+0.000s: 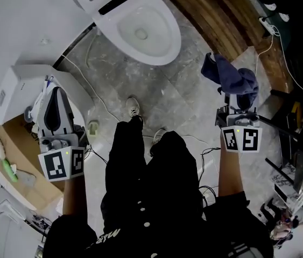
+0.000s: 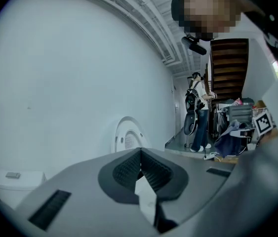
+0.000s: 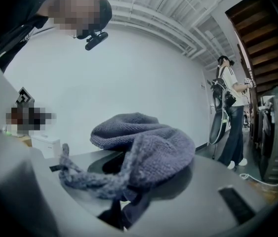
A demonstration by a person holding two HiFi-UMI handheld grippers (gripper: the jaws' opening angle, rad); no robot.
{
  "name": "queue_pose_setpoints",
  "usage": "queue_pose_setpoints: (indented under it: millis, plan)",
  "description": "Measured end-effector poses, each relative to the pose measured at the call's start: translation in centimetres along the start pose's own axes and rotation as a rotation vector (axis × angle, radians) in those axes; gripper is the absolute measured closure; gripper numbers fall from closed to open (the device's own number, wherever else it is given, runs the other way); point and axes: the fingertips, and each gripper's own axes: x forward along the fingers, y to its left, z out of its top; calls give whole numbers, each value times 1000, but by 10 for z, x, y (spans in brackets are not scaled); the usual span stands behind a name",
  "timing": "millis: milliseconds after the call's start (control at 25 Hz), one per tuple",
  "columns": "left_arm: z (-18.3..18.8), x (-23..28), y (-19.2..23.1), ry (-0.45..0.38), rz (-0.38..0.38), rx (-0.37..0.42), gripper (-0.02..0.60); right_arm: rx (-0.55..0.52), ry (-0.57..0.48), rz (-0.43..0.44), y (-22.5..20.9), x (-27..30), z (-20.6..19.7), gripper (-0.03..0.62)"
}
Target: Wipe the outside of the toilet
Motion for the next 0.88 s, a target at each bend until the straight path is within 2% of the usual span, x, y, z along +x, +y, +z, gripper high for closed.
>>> queue_pose_setpoints:
  millis: [200,400,480,640,880]
  plan:
    - [41,-16,2,-4,-13,-3,571,1,-21,-9,6,-9,50,491]
    - [78,-30,7,-23,30,9,571,5,-61,-62,-14,-26,94,491]
    - [88,-36,13,-29,42,6,571,7,-66,-77,-16,-31,105,491]
    - [109,-40,17,-34,57,48,571,-15,-79,-80,-10,-36,128,491]
    - [132,-51,21,-73,30,30,572,-43,-78,-57,2,-43,154,491]
